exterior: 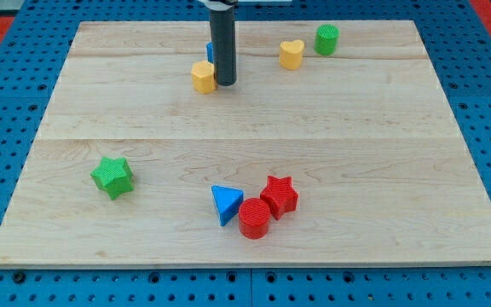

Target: Place yellow hexagon bottom right to blue cube

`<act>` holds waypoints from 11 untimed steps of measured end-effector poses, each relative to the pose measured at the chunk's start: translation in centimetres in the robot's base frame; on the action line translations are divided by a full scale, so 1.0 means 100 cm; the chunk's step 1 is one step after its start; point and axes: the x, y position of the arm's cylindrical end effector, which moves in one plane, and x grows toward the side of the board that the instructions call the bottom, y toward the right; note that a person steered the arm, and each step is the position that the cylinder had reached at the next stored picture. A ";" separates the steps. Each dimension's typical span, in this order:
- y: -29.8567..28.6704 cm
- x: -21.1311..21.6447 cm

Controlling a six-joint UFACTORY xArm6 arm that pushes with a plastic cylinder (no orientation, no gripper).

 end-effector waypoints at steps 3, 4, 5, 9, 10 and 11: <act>0.038 -0.025; 0.045 -0.063; 0.045 -0.067; -0.014 -0.072; -0.016 -0.083; -0.089 -0.086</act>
